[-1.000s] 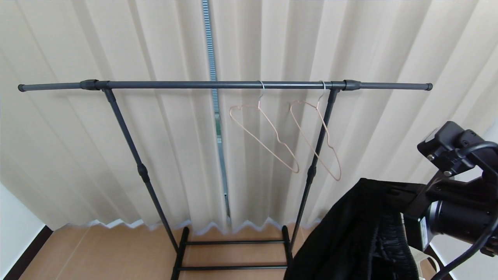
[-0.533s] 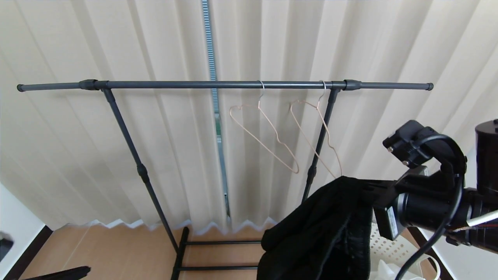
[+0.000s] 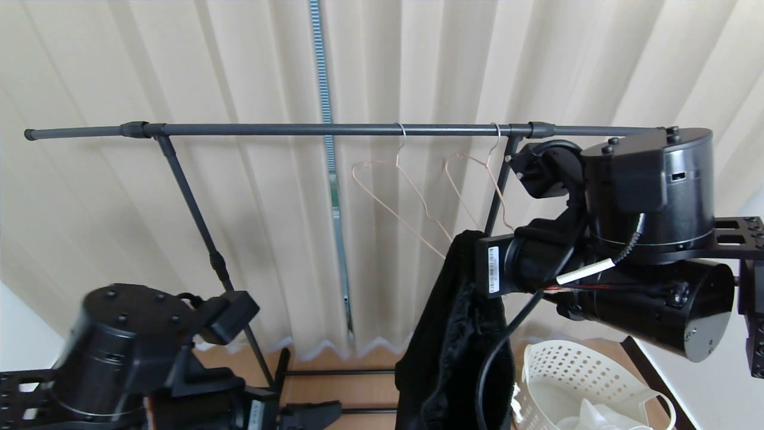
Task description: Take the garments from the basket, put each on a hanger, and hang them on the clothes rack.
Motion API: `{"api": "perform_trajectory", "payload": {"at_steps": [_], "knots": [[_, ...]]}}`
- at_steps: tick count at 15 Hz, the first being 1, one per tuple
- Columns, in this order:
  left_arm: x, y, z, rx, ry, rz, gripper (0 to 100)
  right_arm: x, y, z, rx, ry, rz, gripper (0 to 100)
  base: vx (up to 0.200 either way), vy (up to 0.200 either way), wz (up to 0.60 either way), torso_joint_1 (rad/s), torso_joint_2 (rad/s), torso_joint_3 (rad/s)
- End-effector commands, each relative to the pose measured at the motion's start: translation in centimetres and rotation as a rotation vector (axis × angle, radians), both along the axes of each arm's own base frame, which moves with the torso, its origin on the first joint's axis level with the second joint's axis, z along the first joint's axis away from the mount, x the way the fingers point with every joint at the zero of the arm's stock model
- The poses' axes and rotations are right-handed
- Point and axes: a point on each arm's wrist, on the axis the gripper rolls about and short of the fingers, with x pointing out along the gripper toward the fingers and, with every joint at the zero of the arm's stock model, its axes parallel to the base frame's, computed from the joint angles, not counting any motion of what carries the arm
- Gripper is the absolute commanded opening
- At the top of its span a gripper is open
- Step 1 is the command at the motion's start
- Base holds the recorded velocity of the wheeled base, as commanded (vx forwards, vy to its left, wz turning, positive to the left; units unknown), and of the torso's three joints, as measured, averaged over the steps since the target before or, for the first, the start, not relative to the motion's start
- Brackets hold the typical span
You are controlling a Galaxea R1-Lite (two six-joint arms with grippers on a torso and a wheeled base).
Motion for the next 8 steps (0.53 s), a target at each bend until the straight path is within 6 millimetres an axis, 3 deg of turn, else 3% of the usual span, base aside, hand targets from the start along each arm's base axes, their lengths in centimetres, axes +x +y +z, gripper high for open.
{"api": "perform_trajectory", "payload": {"at_steps": [1, 8], "knots": [[1.0, -4.5, -2.3, 0.068, 0.058, -0.019, 100, 0.4, 1.2, 0.1, 0.012, -0.003, 0.013, 0, 0.000, 0.000, 0.00, 0.000, 0.00, 0.000], [3.9, -9.1, -3.6, 0.061, 0.100, 0.064, 100, 0.2, 1.6, 1.4, 0.045, -0.032, 0.027, 0, 0.000, 0.000, 0.00, 0.000, 0.00, 0.000]]}}
